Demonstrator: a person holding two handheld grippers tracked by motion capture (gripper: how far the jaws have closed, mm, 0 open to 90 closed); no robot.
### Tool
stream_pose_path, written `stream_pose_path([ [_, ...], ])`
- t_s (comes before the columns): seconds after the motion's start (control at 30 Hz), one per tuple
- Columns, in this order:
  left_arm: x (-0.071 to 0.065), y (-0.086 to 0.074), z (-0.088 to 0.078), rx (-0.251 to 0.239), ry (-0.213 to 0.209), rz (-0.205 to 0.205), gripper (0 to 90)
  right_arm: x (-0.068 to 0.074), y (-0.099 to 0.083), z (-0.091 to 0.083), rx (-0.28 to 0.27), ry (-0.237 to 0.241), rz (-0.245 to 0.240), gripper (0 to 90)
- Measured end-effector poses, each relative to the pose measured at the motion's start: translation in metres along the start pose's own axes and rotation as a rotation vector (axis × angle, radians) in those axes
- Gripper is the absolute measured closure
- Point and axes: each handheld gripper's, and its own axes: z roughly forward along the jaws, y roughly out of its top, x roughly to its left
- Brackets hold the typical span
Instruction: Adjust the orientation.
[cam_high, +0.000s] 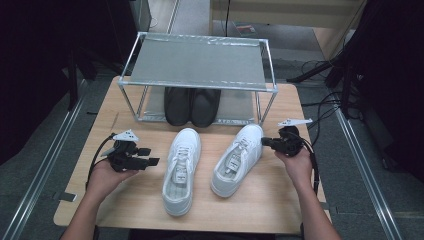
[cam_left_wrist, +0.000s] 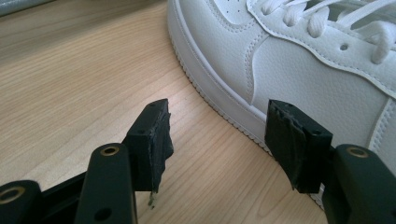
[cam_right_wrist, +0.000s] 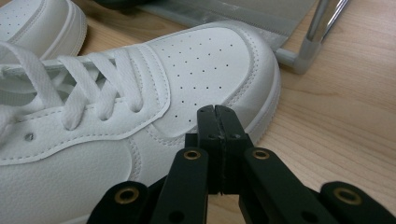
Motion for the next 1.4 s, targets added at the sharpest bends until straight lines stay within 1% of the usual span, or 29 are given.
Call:
stream_pose_path([
  [0.03, 0.0, -0.001, 0.0, 0.001, 0.0, -0.001, 40.9, 0.0, 0.001, 0.001, 0.001, 0.0, 0.0, 90.0],
  [0.13, -0.001, -0.002, -0.001, 0.0, 0.001, -0.005, 40.9, 0.003, 0.004, 0.005, 0.01, 0.02, -0.008, 90.0],
  [0.3, -0.001, -0.004, -0.003, -0.003, 0.007, -0.012, 40.9, 0.013, 0.01, 0.017, 0.037, 0.036, -0.047, 90.0],
  [0.47, -0.001, -0.006, -0.004, -0.005, 0.006, -0.01, 41.0, 0.021, 0.014, 0.026, 0.045, 0.064, -0.076, 90.0],
  [0.57, -0.001, -0.007, -0.005, -0.006, 0.008, -0.011, 40.9, 0.026, 0.017, 0.028, 0.052, 0.061, -0.091, 90.0],
  [0.6, -0.002, -0.007, -0.005, -0.008, 0.008, -0.015, 40.9, 0.027, 0.018, 0.027, 0.057, 0.052, -0.095, 90.0],
  [0.63, -0.001, -0.007, -0.005, -0.009, 0.008, -0.013, 41.0, 0.029, 0.019, 0.025, 0.049, 0.06, -0.085, 90.0],
  [0.67, -0.001, -0.007, -0.005, -0.011, 0.009, -0.016, 41.0, 0.03, 0.021, 0.023, 0.039, 0.068, -0.088, 90.0],
  [0.73, -0.001, -0.007, -0.005, -0.009, 0.009, -0.016, 41.0, 0.033, 0.023, 0.018, 0.033, 0.065, -0.084, 90.0],
  [0.8, -0.001, -0.007, -0.004, -0.009, 0.006, -0.015, 40.9, 0.038, 0.026, 0.011, 0.014, 0.081, -0.074, 90.0],
  [0.93, -0.002, -0.006, -0.003, -0.004, 0.003, -0.009, 41.0, 0.047, 0.03, 0.004, -0.013, 0.099, -0.068, 90.0],
  [0.97, -0.002, -0.005, -0.003, -0.003, 0.003, -0.006, 40.9, 0.05, 0.031, 0.003, -0.016, 0.105, -0.072, 90.0],
  [1.0, -0.003, -0.005, -0.002, -0.002, 0.004, -0.007, 41.0, 0.052, 0.033, 0.004, -0.022, 0.105, -0.086, 90.0],
  [1.1, -0.004, -0.003, 0.0, 0.0, -0.006, -0.002, 40.9, 0.059, 0.038, 0.009, -0.034, 0.12, -0.099, 90.0],
  [1.13, -0.004, -0.002, 0.001, 0.003, -0.004, 0.004, 40.9, 0.061, 0.039, 0.013, -0.02, 0.125, -0.102, 90.0],
  [1.2, -0.004, -0.001, 0.002, 0.003, -0.009, 0.006, 40.9, 0.066, 0.042, 0.019, -0.012, 0.139, -0.114, 90.0],
  [1.23, -0.004, -0.001, 0.003, 0.005, -0.011, 0.008, 40.9, 0.07, 0.044, 0.023, 0.002, 0.129, -0.132, 90.0],
  [1.3, -0.004, 0.0, 0.004, 0.005, -0.014, 0.01, 40.9, 0.074, 0.045, 0.028, 0.012, 0.127, -0.144, 90.0],
  [1.4, -0.004, 0.002, 0.005, 0.004, -0.019, 0.012, 40.9, 0.077, 0.046, 0.037, 0.043, 0.12, -0.15, 90.0],
])
